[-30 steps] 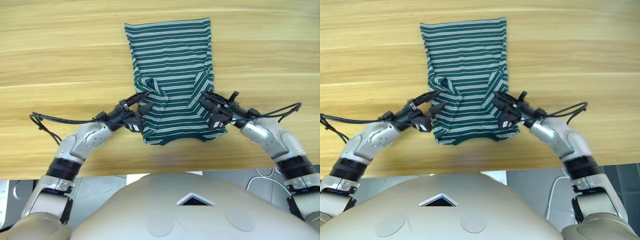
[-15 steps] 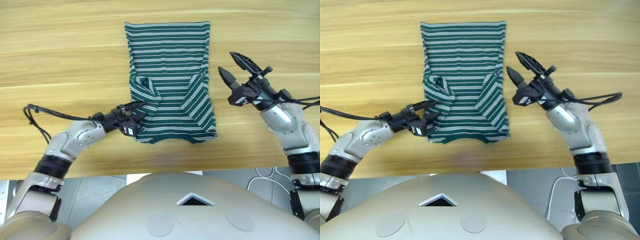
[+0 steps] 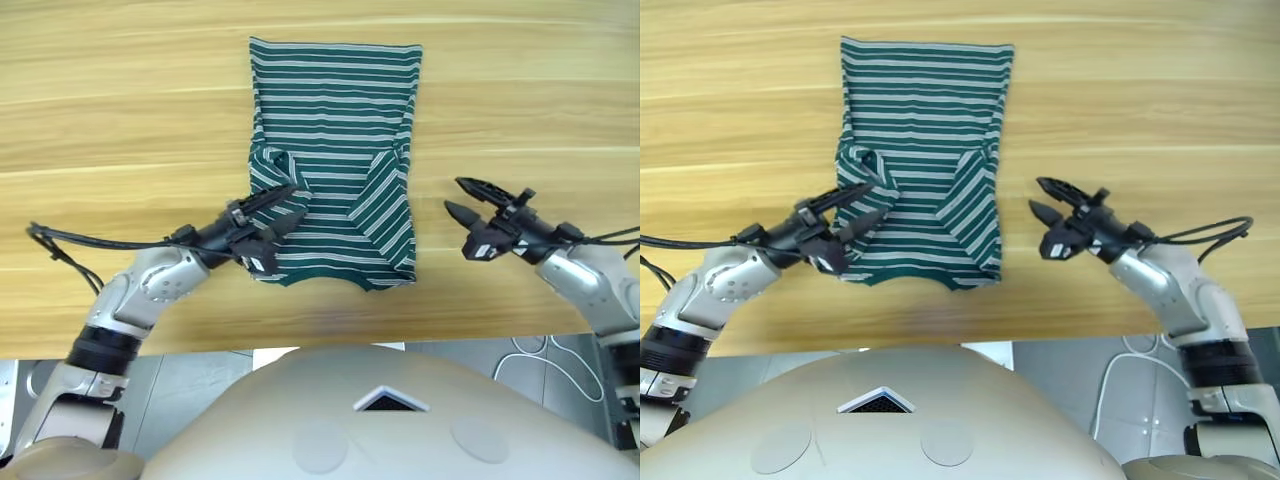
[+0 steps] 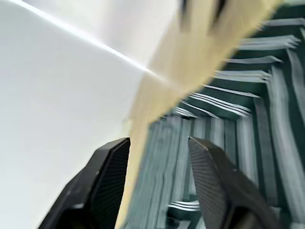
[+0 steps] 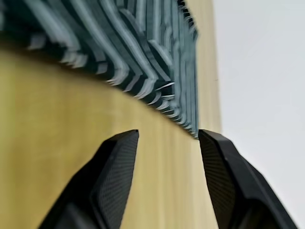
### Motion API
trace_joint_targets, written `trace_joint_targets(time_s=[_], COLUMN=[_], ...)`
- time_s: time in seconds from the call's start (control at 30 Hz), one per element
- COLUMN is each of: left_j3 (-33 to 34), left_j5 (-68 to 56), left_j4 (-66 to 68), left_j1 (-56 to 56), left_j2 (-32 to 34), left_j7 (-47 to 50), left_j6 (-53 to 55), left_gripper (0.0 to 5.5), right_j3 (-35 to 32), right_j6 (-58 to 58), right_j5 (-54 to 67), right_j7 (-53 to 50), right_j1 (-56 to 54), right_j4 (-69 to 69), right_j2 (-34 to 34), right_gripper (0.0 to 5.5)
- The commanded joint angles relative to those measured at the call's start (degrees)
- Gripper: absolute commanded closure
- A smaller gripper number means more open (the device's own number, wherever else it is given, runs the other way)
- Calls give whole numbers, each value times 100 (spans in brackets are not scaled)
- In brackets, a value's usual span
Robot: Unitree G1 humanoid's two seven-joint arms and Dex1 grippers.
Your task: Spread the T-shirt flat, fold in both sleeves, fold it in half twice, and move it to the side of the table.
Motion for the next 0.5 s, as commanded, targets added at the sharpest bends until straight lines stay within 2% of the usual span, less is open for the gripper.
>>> trace_joint_targets(time_s=[0.03, 0.13, 0.3, 0.37, 0.5], left_j3=[1213, 1704, 1288, 991, 191], left_j5=[-192, -70, -242, -461, -360], left_j4=[-339, 116, -18, -118, 124], left_j1=[292, 1097, 2388, 2405, 1469], left_j2=[464, 1019, 1726, 1922, 1761], left_j7=[40, -395, -1715, -2274, -2870], left_j6=[317, 637, 806, 821, 737], left_gripper=[323, 274, 186, 186, 186], right_j3=[-84, 319, 733, 867, 1061], right_j6=[47, -36, -71, -73, -106], right_j5=[-18, -9, 171, 234, 299], right_j7=[499, 867, 1291, 1423, 1537], right_j1=[569, 633, 283, 270, 274], right_j4=[-128, -209, -387, -449, -545], right_j2=[-501, -433, -364, -352, -342], right_gripper=[318, 315, 247, 247, 247])
